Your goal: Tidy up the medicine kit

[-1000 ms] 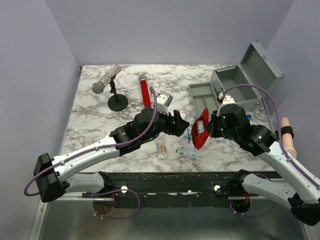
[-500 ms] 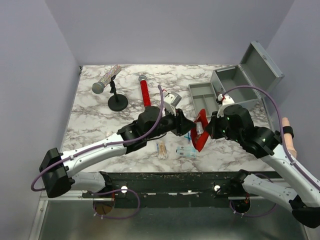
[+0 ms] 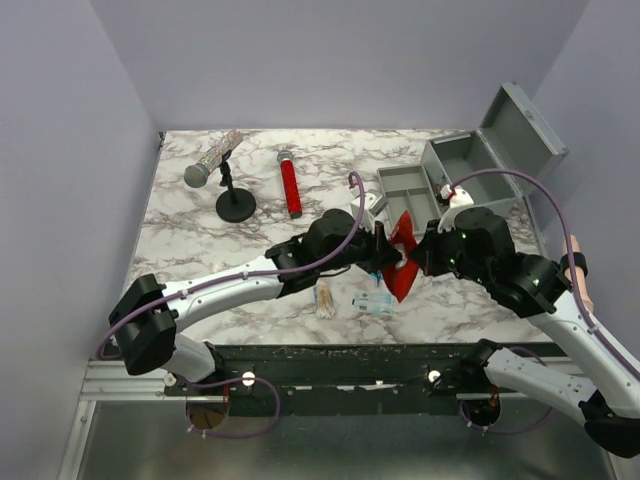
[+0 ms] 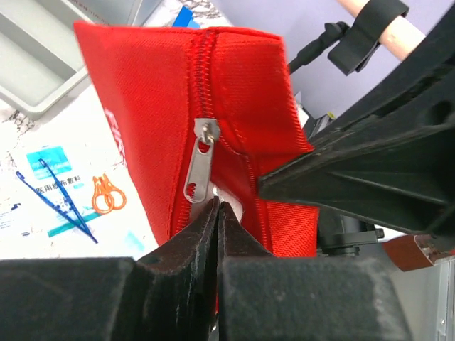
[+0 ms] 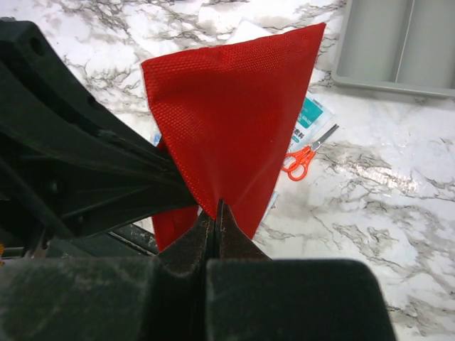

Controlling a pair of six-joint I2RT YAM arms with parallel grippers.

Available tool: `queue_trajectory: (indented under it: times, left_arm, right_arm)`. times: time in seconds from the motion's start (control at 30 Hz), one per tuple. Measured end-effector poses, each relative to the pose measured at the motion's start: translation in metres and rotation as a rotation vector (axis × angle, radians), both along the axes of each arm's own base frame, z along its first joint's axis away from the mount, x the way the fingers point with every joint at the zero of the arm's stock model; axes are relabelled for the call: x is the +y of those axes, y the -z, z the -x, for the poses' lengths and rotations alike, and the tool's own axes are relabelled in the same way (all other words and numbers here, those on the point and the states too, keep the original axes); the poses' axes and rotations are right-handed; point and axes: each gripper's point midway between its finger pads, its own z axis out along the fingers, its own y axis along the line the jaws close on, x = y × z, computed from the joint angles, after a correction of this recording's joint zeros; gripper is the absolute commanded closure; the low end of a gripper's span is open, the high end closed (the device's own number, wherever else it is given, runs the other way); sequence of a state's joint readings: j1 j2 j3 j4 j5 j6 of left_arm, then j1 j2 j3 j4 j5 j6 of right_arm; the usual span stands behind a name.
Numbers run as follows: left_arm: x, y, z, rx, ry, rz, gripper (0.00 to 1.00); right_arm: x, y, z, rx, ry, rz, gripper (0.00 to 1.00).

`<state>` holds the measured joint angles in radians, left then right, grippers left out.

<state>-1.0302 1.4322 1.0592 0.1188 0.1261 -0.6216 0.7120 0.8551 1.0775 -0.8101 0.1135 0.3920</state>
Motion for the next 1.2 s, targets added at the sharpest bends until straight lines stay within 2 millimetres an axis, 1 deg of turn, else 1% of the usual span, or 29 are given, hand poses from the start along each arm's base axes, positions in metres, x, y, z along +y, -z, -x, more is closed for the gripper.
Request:
queue_trajectory:
  times: [0.07, 0.13, 0.23, 0.27, 0.33, 0.4, 0.47, 0.57, 0.6, 0.67, 0.7, 0.8, 0.83, 0.9, 0.93, 1.0, 1.07, 1.17, 1.2]
  left_arm:
    - [0.0, 0.005, 0.0, 0.008, 0.0, -0.013, 0.88]
    - [-0.002, 0.005, -0.001, 0.011, 0.0, -0.019, 0.88]
    - [-0.009, 0.005, -0.007, 0.009, -0.022, -0.036, 0.87]
    - [-0.014, 0.003, -0.009, 0.003, -0.028, -0.039, 0.86]
    - [-0.019, 0.005, -0.012, -0.002, -0.052, -0.059, 0.83]
    - [-0.018, 0.009, -0.016, -0.006, -0.08, -0.078, 0.74]
    - [-0.016, 0.011, -0.017, -0.012, -0.098, -0.089, 0.57]
    - [-0.008, 0.007, -0.016, -0.023, -0.116, -0.086, 0.37]
    - [-0.003, 0.003, -0.015, -0.032, -0.121, -0.078, 0.31]
    - [0.008, -0.012, -0.01, -0.053, -0.129, -0.055, 0.17]
    - [0.016, -0.024, -0.008, -0.071, -0.135, -0.032, 0.01]
    - [0.034, -0.059, -0.001, -0.12, -0.149, 0.043, 0.01]
    - [0.043, -0.074, 0.002, -0.145, -0.157, 0.078, 0.01]
    - [0.057, -0.089, 0.006, -0.172, -0.175, 0.119, 0.01]
    - [0.064, -0.093, 0.007, -0.182, -0.19, 0.136, 0.01]
    - [0.073, -0.091, 0.003, -0.185, -0.224, 0.141, 0.01]
    - [0.077, -0.077, -0.003, -0.168, -0.252, 0.118, 0.01]
    - [0.076, -0.037, -0.019, -0.113, -0.292, 0.037, 0.03]
    - [0.073, -0.019, -0.027, -0.081, -0.308, 0.0, 0.04]
  right_arm:
    - [0.0, -0.002, 0.001, -0.004, -0.004, -0.007, 0.99]
    - [0.001, -0.004, 0.003, -0.005, -0.015, -0.018, 0.99]
    - [0.003, -0.006, 0.007, -0.004, -0.033, -0.034, 0.99]
    - [0.004, -0.007, 0.008, -0.004, -0.037, -0.04, 0.99]
    - [0.005, -0.007, 0.009, -0.002, -0.043, -0.044, 0.99]
    - [0.005, -0.008, 0.01, 0.0, -0.044, -0.046, 0.99]
    - [0.004, -0.007, 0.01, 0.003, -0.041, -0.044, 0.99]
    - [0.001, -0.008, 0.008, 0.003, -0.025, -0.03, 0.99]
    - [0.0, -0.009, 0.007, 0.0, -0.015, -0.025, 0.99]
    - [-0.004, -0.011, 0.003, -0.011, 0.012, -0.011, 0.99]
    - [-0.007, -0.012, 0.001, -0.016, 0.026, -0.003, 0.99]
    - [-0.014, -0.009, -0.003, -0.021, 0.066, 0.03, 0.99]
    - [-0.018, -0.007, -0.005, -0.02, 0.083, 0.046, 0.99]
    - [-0.022, -0.003, -0.008, -0.019, 0.108, 0.071, 0.99]
    - [-0.024, 0.001, -0.01, -0.015, 0.121, 0.088, 0.99]
    - [-0.029, 0.011, -0.012, 0.004, 0.144, 0.127, 0.99]
    - [-0.033, 0.02, -0.013, 0.029, 0.162, 0.17, 0.99]
    - [-0.043, 0.032, -0.014, 0.06, 0.197, 0.234, 0.99]
    - [-0.047, 0.034, -0.014, 0.065, 0.21, 0.251, 0.99]
